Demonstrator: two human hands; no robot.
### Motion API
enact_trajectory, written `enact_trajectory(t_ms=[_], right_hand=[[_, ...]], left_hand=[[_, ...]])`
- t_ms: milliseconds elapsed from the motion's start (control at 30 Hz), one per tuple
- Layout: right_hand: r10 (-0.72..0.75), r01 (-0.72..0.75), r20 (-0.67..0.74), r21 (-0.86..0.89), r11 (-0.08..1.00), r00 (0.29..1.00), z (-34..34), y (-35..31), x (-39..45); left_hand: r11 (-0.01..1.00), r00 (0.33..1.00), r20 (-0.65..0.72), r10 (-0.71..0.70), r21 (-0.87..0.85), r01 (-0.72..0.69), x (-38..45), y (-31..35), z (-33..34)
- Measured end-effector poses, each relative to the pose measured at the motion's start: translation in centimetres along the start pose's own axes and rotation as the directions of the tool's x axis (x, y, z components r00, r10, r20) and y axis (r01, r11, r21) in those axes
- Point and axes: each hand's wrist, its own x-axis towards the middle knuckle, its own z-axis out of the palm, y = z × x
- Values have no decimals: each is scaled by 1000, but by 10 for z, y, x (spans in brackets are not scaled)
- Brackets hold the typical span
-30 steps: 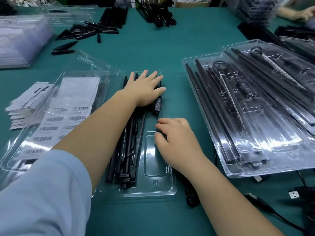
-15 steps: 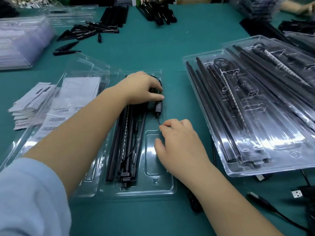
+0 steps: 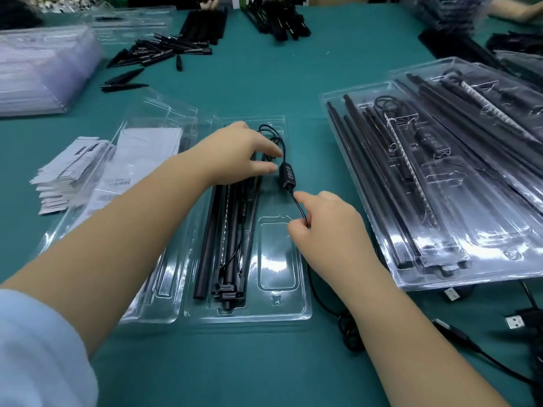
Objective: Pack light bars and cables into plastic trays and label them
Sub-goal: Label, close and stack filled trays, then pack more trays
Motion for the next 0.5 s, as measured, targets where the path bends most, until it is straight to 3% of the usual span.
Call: enact_trajectory(t_ms=[133, 400, 500], right_hand=[[-79, 93, 142, -93, 991, 987, 0, -1, -4], [-82, 106, 172, -136, 985, 982, -3, -6, -9], [-49, 88, 223, -167, 982, 974, -3, -7, -10]], left_hand=[[998, 992, 117, 38, 52, -44, -4, 8, 5], [996, 994, 107, 16, 82, -25, -5, 15, 4], [968, 982, 185, 25, 240, -69, -7, 21, 6]])
